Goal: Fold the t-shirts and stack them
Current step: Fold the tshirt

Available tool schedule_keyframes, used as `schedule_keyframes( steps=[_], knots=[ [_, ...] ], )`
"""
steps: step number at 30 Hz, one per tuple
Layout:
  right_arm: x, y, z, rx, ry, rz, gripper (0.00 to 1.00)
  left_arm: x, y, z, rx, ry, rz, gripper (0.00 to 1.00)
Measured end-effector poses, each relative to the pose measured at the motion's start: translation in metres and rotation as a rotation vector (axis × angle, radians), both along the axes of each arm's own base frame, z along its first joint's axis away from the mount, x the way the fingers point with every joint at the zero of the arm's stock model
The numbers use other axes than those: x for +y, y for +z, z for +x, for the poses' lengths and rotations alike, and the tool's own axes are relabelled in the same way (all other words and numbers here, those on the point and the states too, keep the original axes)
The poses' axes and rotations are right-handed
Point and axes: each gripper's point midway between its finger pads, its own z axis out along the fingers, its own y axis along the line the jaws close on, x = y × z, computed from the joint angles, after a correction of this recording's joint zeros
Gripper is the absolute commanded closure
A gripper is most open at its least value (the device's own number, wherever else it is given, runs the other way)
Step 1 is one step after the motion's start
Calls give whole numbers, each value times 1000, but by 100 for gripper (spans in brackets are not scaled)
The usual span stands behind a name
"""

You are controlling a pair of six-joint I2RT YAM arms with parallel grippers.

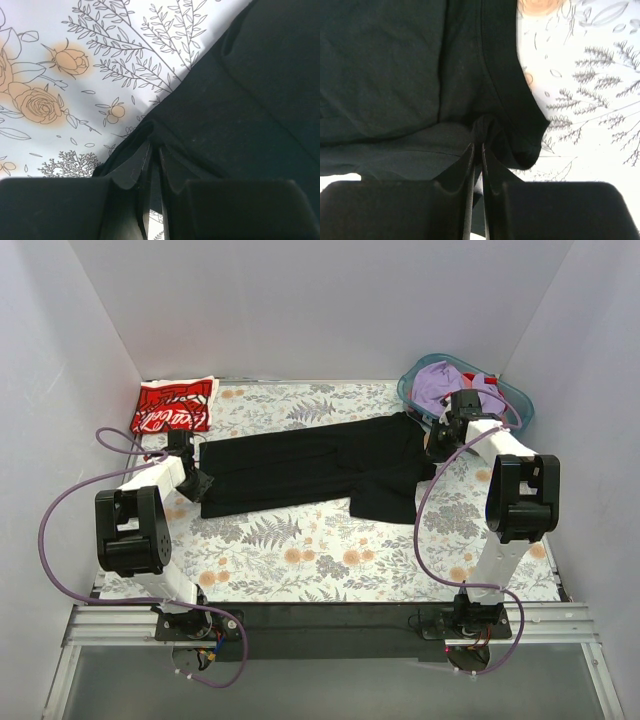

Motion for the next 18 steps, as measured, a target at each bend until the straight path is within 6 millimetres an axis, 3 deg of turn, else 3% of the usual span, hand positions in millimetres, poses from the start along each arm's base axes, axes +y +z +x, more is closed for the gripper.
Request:
schedule_keyframes(
  steps=[2,6,11,14,17,18],
  knots=[
    [0,2,3,-11,0,0,90,0,1,3,-12,-3,1,100],
    [1,5,6,-22,1,4,95,0,1,5,-21,-7,3,100],
    [4,10,12,-45,7,19,92,1,0,5,-24,-6,6,100],
    [4,11,16,-54,6,24,86,1,-2,4,-22,-5,8,95],
    [5,5,21,-50,6,26,77,2,-2,4,-22,-5,11,84],
    [5,2,22,-46,7,26,75,2,-2,5,-23,-4,12,75]
  ],
)
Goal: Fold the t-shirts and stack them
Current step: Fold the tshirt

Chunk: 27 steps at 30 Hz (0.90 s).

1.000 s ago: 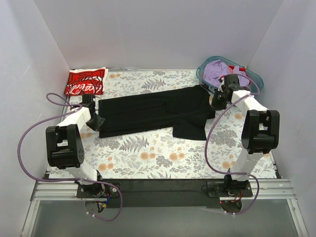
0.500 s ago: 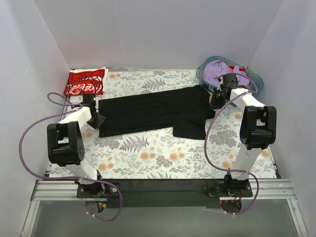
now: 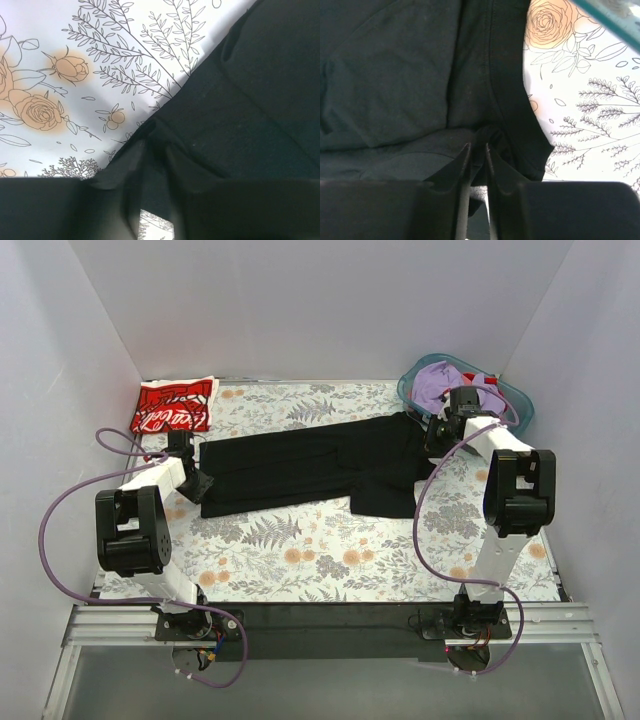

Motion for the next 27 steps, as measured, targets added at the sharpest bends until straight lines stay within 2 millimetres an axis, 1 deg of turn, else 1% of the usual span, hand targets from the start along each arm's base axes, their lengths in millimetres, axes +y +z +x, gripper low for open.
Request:
schedule_keyframes(
  steps=[1,2,3,4,7,10,13,15,16,17,19,23,25,27],
  knots=[
    [0,-1,1,0,0,1,74,0,0,0,0,-4,2,70],
    [-1,-2,1,2,-2,0,70,0,0,0,-1,-3,2,63],
    [-1,-2,1,3,-4,1,69,1,0,0,-1,-5,2,59],
    [-2,-1,2,-4,-3,0,67,1,1,1,-4,-6,3,49],
    [-5,5,5,-33,-14,3,60,1,6,2,-18,-11,7,41],
    [-14,15,1,-72,-43,17,57,2,22,4,-62,-11,16,40],
    [-26,24,-11,-101,-85,46,54,4,44,5,-129,-4,28,40],
    [-34,26,-18,-115,-115,75,52,3,55,1,-170,3,29,39],
    [-38,24,-23,-117,-129,91,51,3,57,-4,-182,7,28,39],
    [-40,21,-28,-119,-144,108,50,2,56,-10,-181,12,25,35],
    [-44,12,-39,-107,-167,138,49,0,50,-22,-171,18,15,34],
    [-44,-15,-62,-58,-208,202,49,-9,23,-50,-106,27,-25,34],
    [-41,-22,-69,-45,-217,235,49,-12,14,-59,-82,36,-42,34],
    [-39,-25,-70,-54,-223,262,49,-14,9,-62,-74,47,-57,35]
  ],
)
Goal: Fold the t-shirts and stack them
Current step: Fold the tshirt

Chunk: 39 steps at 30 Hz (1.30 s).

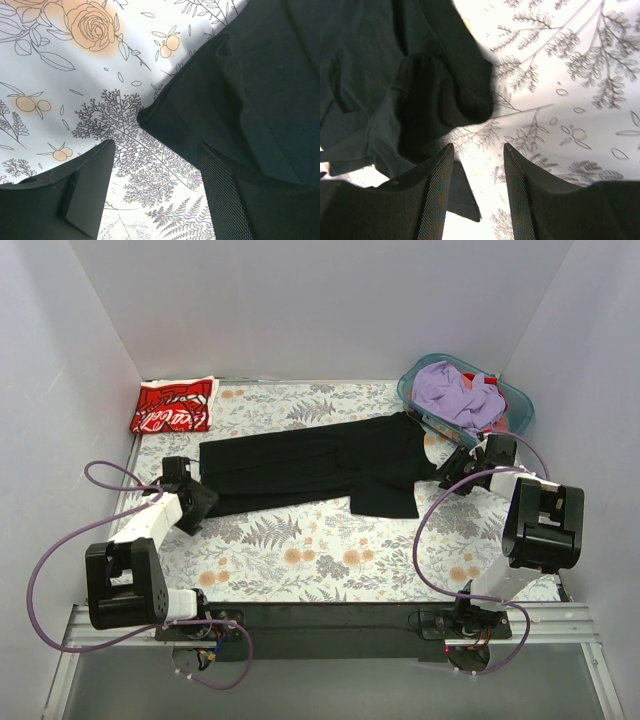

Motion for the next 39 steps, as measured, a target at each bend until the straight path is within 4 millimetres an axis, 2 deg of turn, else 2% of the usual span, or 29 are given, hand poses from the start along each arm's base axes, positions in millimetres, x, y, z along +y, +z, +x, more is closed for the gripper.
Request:
schedule_keyframes(
  steps=[7,10,14,18,20,21,24,25,27,29,30,31,32,39],
  knots=[
    [5,-1,7,-56,-16,51,50,-1,-2,14,-46,48,-28,43],
    [5,-6,10,-56,-22,63,50,-2,-12,16,-29,62,-39,51],
    [6,-9,13,-65,-37,87,50,-2,-12,22,-44,69,-43,63],
    [7,-9,20,-82,-47,113,50,0,-14,22,-43,66,-33,80],
    [9,-9,24,-93,-50,134,50,0,-15,21,-40,67,-29,83],
    [10,-9,26,-99,-49,143,50,0,-16,20,-39,65,-27,88],
    [12,-9,27,-110,-52,165,52,1,-17,20,-36,62,-23,91],
    [13,-10,27,-112,-53,171,54,1,-17,20,-36,62,-22,96],
    [13,-10,26,-116,-57,176,57,2,-17,20,-35,61,-20,100],
    [11,-12,25,-114,-64,176,69,2,-17,21,-31,58,-15,100],
    [10,-14,24,-109,-69,174,84,2,-17,21,-28,57,-13,100],
    [8,-16,23,-107,-73,166,94,3,-17,21,-24,58,-9,100],
    [7,-19,20,-98,-77,163,99,4,-17,21,-20,59,-6,100],
    [-7,-21,14,-93,-103,166,99,9,-17,17,16,61,22,100]
  ],
)
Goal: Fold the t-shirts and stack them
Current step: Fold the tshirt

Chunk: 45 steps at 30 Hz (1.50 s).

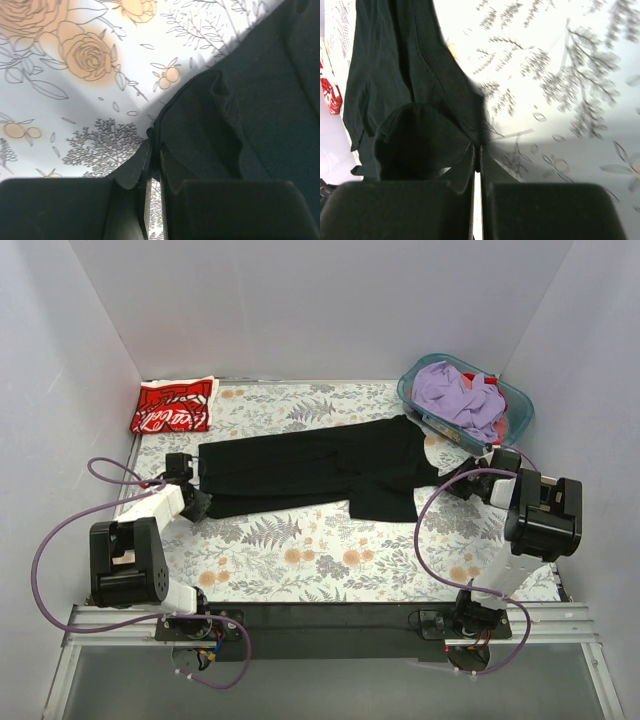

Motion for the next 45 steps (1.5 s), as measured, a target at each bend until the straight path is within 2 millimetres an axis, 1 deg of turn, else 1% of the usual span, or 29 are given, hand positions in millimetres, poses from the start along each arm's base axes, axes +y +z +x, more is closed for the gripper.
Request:
schedule_keyframes(
  steps=[6,9,11,14,16,17,18,21,22,23,24,26,27,29,31,34,37,39,41,45],
  knots=[
    [-13,1,-25,55,-11,-44,99,4,0,-13,55,-8,10,100],
    [-15,3,-38,79,0,-81,99,3,-1,-20,72,-15,7,100],
    [-16,4,-49,94,2,-106,99,2,-1,-26,74,-15,3,94],
    [-19,1,-66,128,-2,-140,93,0,-1,-31,69,-19,-9,85],
    [-20,-1,-73,146,-4,-157,85,-1,-1,-32,65,-24,-20,78],
    [-21,-1,-75,151,-4,-164,83,-2,-1,-33,63,-28,-23,70],
    [-23,0,-76,152,-4,-173,76,-3,0,-32,61,-33,-27,67],
    [-28,7,-79,143,-14,-207,63,-3,2,-34,57,-42,-30,63],
    [-29,11,-80,134,-16,-216,62,-3,4,-34,55,-45,-30,61],
    [-30,16,-80,118,-19,-232,61,-3,7,-34,46,-48,-28,55],
    [-30,19,-81,105,-21,-242,61,-3,10,-33,33,-55,-26,51],
    [-28,28,-86,71,-23,-267,60,-3,22,-31,-11,-66,-18,45],
    [-26,31,-89,62,-22,-276,57,-3,29,-29,-37,-72,-12,38],
    [-18,35,-96,43,-5,-294,57,-3,43,-27,-90,-85,2,33],
    [-10,38,-102,40,22,-317,57,-2,57,-25,-144,-99,17,31],
    [4,42,-109,35,67,-363,56,-5,75,-24,-216,-133,31,30],
    [29,40,-120,58,163,-410,53,-13,89,-22,-274,-188,38,30],
    [49,40,-126,68,245,-447,53,-18,94,-20,-295,-231,47,30],
    [63,40,-129,85,309,-472,52,-25,95,-18,-305,-280,61,30],
    [82,30,-136,147,401,-544,52,-42,94,-14,-308,-375,96,28]
  ],
)
